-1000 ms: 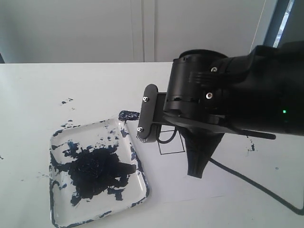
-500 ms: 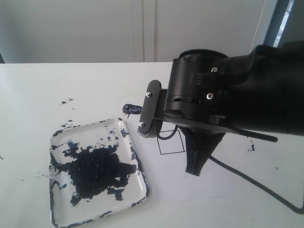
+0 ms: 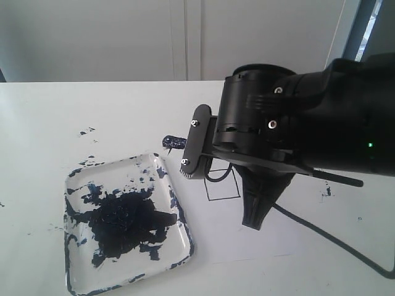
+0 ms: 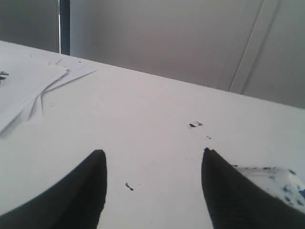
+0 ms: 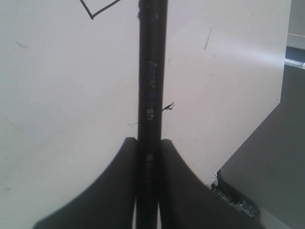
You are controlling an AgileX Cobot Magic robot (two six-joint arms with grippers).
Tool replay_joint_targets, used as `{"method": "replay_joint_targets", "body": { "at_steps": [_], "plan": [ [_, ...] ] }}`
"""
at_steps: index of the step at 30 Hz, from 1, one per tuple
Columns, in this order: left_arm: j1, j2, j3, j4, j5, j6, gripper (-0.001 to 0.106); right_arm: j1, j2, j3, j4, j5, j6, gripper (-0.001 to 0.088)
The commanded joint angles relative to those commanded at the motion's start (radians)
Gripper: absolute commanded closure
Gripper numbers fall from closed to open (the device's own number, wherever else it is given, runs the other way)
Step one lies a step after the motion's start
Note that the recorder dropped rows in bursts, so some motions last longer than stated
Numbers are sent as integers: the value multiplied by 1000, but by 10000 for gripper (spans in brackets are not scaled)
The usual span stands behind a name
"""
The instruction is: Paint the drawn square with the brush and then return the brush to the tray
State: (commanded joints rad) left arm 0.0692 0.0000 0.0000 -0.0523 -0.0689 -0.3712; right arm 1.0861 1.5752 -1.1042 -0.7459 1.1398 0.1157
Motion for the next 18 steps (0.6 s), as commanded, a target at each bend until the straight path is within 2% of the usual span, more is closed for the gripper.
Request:
{"method": "replay_joint_targets", "body": {
  "at_steps": [5,9,11,14,18],
  "plan": [
    [0,0,0,4,-32,-84,435,0,0,0,9,7,0,868],
    [-40,0,0,52,-27,-88,435,0,0,0,11,27,0,868],
    [-87,0,0,95,-21,-105,435,0,0,0,5,29,0,868],
    [-187,0,0,174,-44,-133,435,0,0,0,3,29,0,868],
    [-333,65,0,319,-143,-191,435,0,0,0,1,29,0,868]
  ]
}}
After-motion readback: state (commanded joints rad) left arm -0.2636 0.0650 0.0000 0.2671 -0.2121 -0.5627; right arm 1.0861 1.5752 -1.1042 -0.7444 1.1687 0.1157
